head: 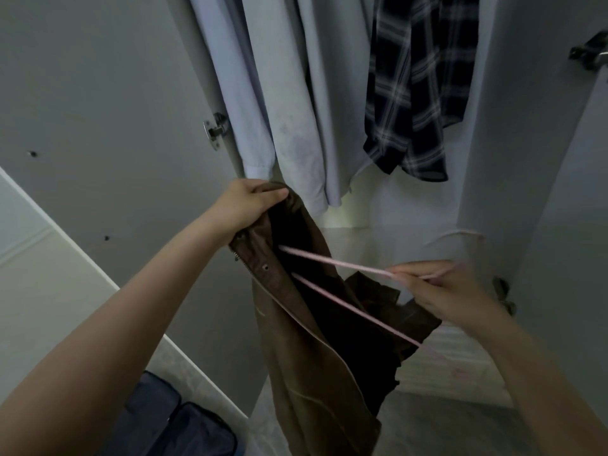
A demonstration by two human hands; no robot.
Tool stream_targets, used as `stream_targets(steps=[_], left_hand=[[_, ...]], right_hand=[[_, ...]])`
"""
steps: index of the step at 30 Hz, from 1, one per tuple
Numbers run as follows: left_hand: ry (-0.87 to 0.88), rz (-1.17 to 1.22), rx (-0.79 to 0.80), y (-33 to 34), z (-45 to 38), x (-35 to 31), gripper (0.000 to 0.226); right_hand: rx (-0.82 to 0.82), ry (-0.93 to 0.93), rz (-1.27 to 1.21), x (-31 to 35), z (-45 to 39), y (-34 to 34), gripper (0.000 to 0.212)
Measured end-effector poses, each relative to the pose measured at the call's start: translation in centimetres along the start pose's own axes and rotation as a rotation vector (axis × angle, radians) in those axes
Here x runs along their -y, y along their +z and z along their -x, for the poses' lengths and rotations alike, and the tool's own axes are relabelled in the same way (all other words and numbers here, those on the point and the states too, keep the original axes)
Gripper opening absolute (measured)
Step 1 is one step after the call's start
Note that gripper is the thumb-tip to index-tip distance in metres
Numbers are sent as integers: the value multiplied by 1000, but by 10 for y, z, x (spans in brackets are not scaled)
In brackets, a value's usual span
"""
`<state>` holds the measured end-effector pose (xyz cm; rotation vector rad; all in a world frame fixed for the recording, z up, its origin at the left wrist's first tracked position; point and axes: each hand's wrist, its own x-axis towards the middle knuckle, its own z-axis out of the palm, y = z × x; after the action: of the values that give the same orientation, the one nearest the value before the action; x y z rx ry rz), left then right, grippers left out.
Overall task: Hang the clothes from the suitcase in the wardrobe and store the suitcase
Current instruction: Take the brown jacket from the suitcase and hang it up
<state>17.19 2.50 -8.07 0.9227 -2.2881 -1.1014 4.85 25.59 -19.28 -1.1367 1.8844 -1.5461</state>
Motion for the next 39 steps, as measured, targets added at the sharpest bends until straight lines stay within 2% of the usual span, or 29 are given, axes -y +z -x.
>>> stream_targets(steps=[3, 7, 11, 14, 15, 16, 18, 19, 21, 23, 26, 30, 32, 33, 35, 37, 39], left_hand=[[86, -138, 101, 8, 7, -11, 34], [114, -190, 113, 11, 14, -23, 30], [169, -244, 188, 4, 28, -41, 19], [269, -228, 365, -6, 40, -49, 36], [328, -168, 360, -10, 42, -49, 40], [451, -170, 256, -14, 40, -47, 42], [726, -492, -29, -21, 26, -38, 52], [773, -671, -72, -22, 20, -31, 61], [761, -899, -35, -17, 11, -18, 68], [857, -989, -134, -9, 5, -8, 55], [950, -919, -247, -6, 0, -4, 42], [862, -814, -295, -2, -8, 4, 47], [800, -740, -368, -4, -11, 12, 49], [767, -692, -413, -7, -12, 15, 49], [728, -596, -499, -17, -14, 17, 51], [716, -511, -549, -25, -15, 14, 55], [714, -436, -569, -31, -14, 5, 54]], right_hand=[[-51, -59, 142, 2, -21, 20, 19], [-303, -168, 121, 5, -46, 42, 18], [-300, -199, -62, 19, -54, 47, 17], [-245, -236, -215, 32, -52, 43, 20], [-238, -248, -232, 35, -53, 41, 20], [-239, -261, -237, 39, -53, 39, 19], [-239, -301, -241, 42, -58, 31, 19], [-237, -301, -251, 44, -60, 27, 19], [-232, -274, -285, 49, -61, 20, 24], [-213, -293, -278, 52, -62, 14, 27], [-114, -297, -184, 60, -63, 3, 22], [63, -231, -69, 69, -67, -28, 20], [66, -155, 74, 59, -65, -57, 33], [23, -109, 64, 50, -64, -73, 45], [-22, -51, -147, 25, -60, -104, 61], [-51, 18, -365, -4, -63, -119, 63], [-70, 145, -348, -39, -77, -110, 61]])
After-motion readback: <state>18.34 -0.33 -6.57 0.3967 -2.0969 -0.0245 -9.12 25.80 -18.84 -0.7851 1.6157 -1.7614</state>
